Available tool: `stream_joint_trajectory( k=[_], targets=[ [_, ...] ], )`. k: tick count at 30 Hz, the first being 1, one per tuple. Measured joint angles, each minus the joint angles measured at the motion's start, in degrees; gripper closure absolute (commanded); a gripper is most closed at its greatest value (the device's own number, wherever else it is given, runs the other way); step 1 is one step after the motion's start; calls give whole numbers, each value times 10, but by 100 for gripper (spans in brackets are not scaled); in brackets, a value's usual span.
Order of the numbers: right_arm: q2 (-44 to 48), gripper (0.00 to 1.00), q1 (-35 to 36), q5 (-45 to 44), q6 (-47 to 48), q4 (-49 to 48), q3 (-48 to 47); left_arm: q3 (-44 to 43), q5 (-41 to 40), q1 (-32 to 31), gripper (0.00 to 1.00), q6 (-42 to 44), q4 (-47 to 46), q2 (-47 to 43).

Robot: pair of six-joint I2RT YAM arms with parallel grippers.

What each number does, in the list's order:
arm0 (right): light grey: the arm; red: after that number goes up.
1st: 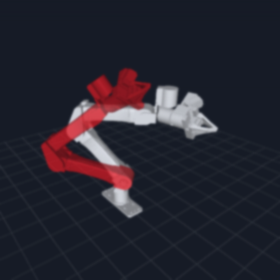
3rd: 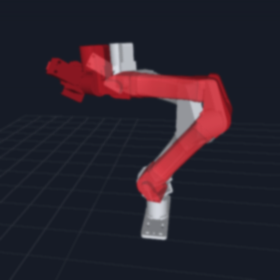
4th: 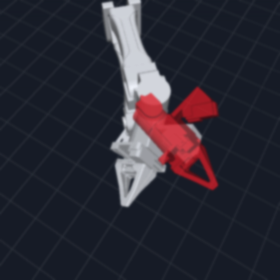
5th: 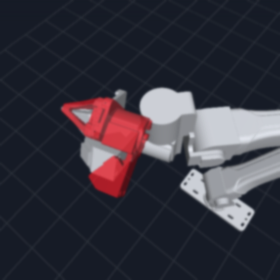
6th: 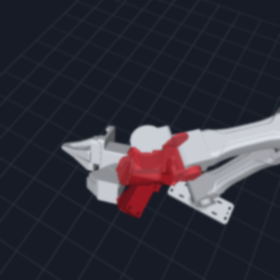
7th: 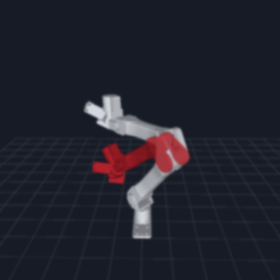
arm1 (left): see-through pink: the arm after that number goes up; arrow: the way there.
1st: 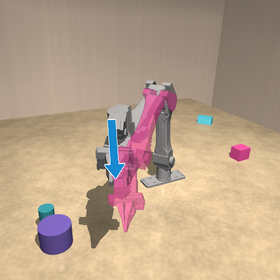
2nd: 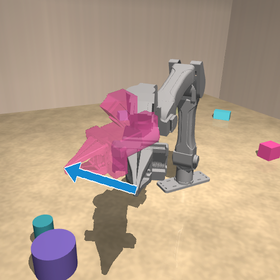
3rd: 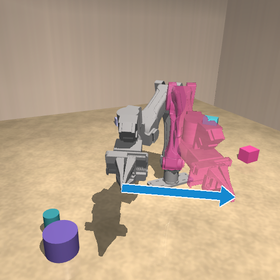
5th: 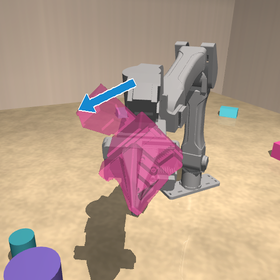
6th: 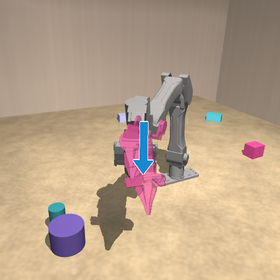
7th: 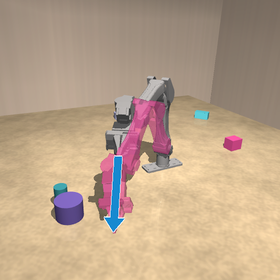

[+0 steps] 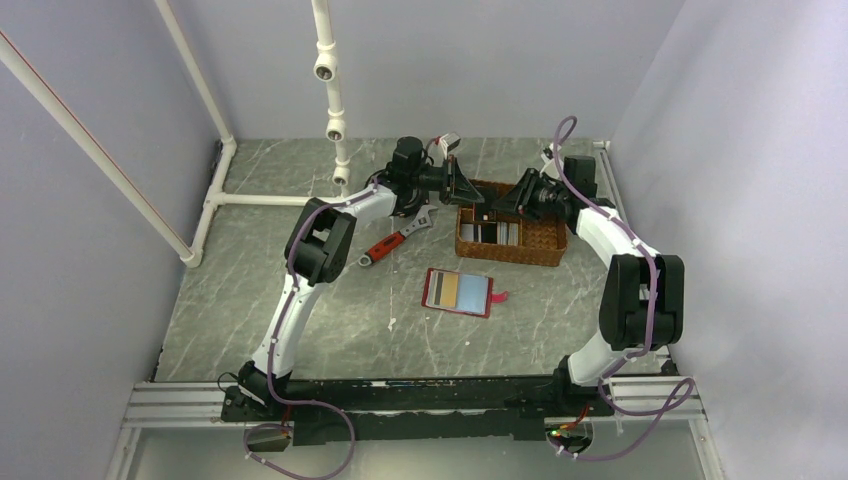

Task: Put the credit cards into the card holder
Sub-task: Pick up the credit card from the storage box.

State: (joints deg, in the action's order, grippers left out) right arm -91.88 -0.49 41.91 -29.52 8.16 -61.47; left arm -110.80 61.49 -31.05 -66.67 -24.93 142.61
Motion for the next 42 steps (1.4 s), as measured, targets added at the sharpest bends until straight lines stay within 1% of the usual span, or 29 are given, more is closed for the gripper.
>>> stream_joint_trajectory(
  k=[5, 10, 11, 13, 14, 16, 18, 25, 29, 34, 37, 42],
  targets=[
    [0, 80, 5, 1, 0, 2, 0, 0, -3, 0, 100, 3, 9, 0],
    [0, 81, 18, 1, -1, 2, -1, 0, -9, -1, 100, 13, 28, 2],
    [0, 79, 18, 1, -1, 2, -1, 0, -9, 0, 100, 14, 31, 2],
    [1, 67, 18, -3, 0, 4, -1, 0, -9, 0, 100, 13, 32, 2],
    [1, 64, 18, -11, 0, 9, -2, 0, -9, 0, 100, 13, 32, 2],
    [1, 60, 18, -29, 4, 21, -6, 0, -9, -1, 100, 13, 31, 2],
    [1, 59, 17, -44, 10, 31, -11, 0, -9, 0, 100, 13, 31, 2],
    [-3, 65, 18, -49, 10, 31, -16, 0, -9, 0, 100, 10, 25, 2],
    [-4, 63, 18, -49, 10, 30, -16, 0, -9, 0, 100, 9, 21, 2],
    [-10, 65, 18, -45, 9, 27, -16, 0, -9, -1, 100, 7, 19, 3],
    [-12, 68, 18, -41, 8, 25, -16, 0, -9, -1, 100, 4, 17, 5],
    [-12, 78, 17, -40, 7, 24, -16, -1, -8, 0, 100, -1, 17, 6]
  ],
)
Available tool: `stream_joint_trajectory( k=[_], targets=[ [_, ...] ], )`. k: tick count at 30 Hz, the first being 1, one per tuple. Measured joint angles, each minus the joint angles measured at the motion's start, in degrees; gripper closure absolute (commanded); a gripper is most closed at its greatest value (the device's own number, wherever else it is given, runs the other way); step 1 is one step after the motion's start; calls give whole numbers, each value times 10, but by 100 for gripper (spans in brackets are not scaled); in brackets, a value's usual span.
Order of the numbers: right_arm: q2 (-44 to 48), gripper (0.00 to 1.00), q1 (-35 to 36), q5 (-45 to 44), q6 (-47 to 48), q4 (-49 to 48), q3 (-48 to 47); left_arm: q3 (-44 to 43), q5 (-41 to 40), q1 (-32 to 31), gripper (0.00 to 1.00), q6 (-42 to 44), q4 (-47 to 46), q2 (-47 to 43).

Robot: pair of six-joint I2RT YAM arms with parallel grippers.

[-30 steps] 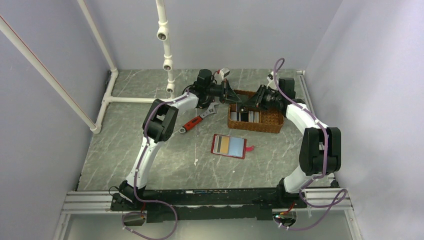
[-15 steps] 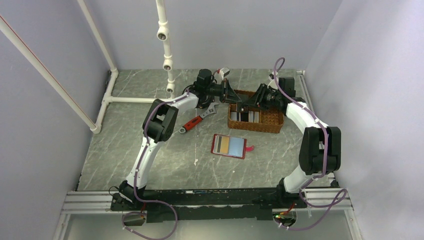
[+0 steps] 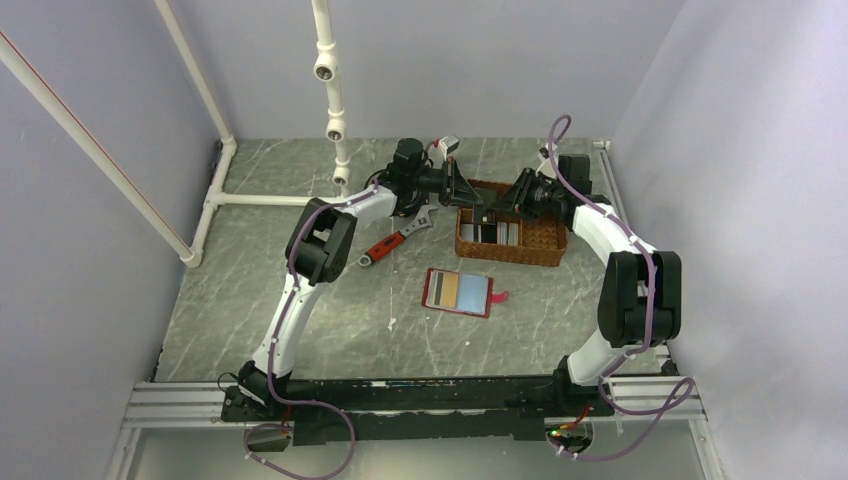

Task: Put the credit cards into the card holder
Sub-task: Pick up the credit card from the storage box.

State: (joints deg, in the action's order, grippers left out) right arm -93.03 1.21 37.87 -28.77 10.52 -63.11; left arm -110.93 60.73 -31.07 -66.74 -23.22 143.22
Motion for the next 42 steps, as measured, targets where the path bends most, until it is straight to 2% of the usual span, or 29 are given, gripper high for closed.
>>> stream_joint_trajectory(
  k=[7, 11, 18, 24, 32, 37, 42],
  targets=[
    [3, 80, 5, 42, -30, -36, 2, -4, -1, -4, 100, -2, 0, 2],
    [4, 68, 5, 42, -43, -47, 9, -4, 1, -5, 100, -10, -12, 2],
    [5, 62, 2, -18, -17, -4, -5, 2, 10, -4, 100, -14, -30, 2],
    [5, 62, -3, -39, -4, 6, -20, 3, 23, -5, 100, -15, -40, 2],
    [1, 69, -4, -33, -4, 3, -32, 3, 30, -8, 100, -17, -44, 2],
    [-2, 64, -4, -28, -7, 2, -33, 2, 30, -8, 100, -19, -48, 2],
    [-3, 67, -4, -27, -7, 1, -33, 2, 31, -9, 100, -19, -48, 2]
  ],
)
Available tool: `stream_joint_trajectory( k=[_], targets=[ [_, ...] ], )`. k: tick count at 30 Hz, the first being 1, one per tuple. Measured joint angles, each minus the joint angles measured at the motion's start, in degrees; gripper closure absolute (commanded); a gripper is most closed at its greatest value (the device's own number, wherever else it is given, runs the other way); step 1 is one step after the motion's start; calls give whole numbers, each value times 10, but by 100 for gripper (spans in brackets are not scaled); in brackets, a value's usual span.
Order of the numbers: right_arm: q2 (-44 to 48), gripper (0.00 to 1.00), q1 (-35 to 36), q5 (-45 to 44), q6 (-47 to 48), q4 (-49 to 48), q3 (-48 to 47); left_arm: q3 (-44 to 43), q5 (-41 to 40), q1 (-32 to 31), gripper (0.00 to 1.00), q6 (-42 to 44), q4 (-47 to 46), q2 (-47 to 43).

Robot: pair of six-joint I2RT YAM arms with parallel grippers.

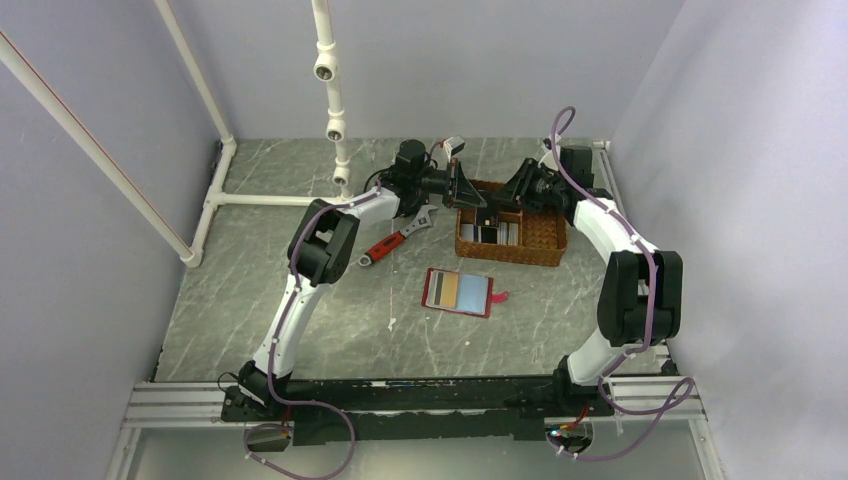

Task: Put the credit cards into the card holder
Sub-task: Pick up the credit card from the storage box.

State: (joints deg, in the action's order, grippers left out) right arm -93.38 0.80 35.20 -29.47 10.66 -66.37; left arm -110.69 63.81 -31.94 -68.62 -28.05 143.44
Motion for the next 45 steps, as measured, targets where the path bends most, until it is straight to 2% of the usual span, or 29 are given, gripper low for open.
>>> stream_joint_trajectory(
  k=[10, 19, 23, 34, 45],
  targets=[
    [0, 88, -4, 5, -3, -1, 0, 0, 0, 1, 100, 4, 4, 0],
    [3, 95, -4, 4, -7, -10, 11, -9, 5, 2, 100, 7, 32, 0],
    [8, 95, -6, 10, -23, -32, 30, -11, 11, 3, 100, 14, 44, 0],
    [14, 84, -5, 13, -32, -37, 39, -28, 17, 3, 100, 50, 101, 0],
    [14, 80, -3, 12, -31, -34, 39, -64, 10, 3, 100, 139, 211, 0]
  ],
)
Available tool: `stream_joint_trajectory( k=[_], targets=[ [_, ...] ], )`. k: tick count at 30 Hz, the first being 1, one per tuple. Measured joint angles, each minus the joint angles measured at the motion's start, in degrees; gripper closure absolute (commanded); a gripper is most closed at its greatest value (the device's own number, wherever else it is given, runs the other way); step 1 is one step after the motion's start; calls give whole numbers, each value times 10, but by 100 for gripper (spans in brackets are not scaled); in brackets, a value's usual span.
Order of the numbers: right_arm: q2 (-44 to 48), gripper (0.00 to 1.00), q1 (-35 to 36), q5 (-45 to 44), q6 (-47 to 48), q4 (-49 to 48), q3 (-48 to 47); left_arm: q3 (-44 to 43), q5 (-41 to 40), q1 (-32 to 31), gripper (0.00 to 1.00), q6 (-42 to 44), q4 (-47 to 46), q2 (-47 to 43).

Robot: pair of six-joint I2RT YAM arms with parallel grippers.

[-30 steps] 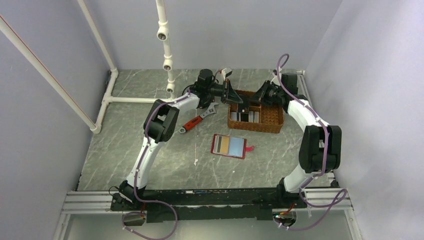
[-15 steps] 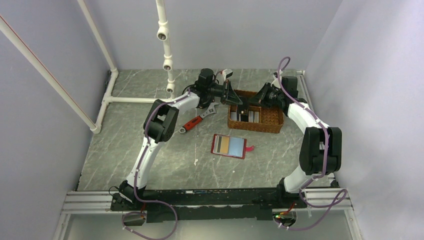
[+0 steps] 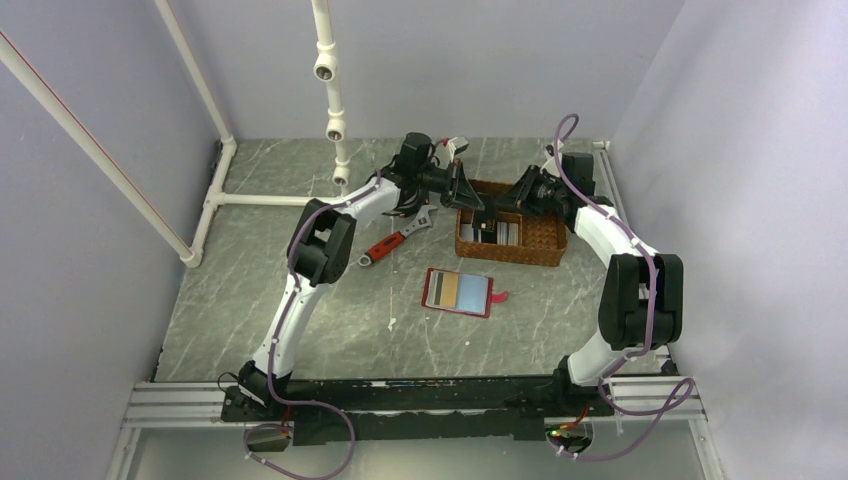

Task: Put the credit cards into the card holder
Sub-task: Pick up the credit card from the storage box.

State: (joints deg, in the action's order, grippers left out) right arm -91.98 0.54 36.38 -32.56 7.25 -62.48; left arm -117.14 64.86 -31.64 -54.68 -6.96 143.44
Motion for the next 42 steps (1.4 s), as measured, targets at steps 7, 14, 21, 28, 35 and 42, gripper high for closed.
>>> stream_joint_trajectory(
  k=[7, 14, 21, 28, 35, 42],
  targets=[
    [0, 75, 1, 0, 0, 2, 2, -10, -11, 0, 100, 43, 45, 0],
    [16, 68, 12, 46, -26, -14, 3, 1, -87, 1, 100, 66, 94, 0],
    [19, 49, 12, 32, -14, 7, 3, 42, -91, 8, 100, 27, 32, 0],
    [16, 37, 2, 27, 21, 32, 5, 69, -70, 9, 100, -43, -59, -4],
    [-9, 43, 3, 49, 15, 21, 9, 95, -40, 9, 95, -185, -211, -4],
    [-27, 80, 1, 79, -16, -14, 31, 100, -31, 8, 73, -248, -277, -4]
  ],
)
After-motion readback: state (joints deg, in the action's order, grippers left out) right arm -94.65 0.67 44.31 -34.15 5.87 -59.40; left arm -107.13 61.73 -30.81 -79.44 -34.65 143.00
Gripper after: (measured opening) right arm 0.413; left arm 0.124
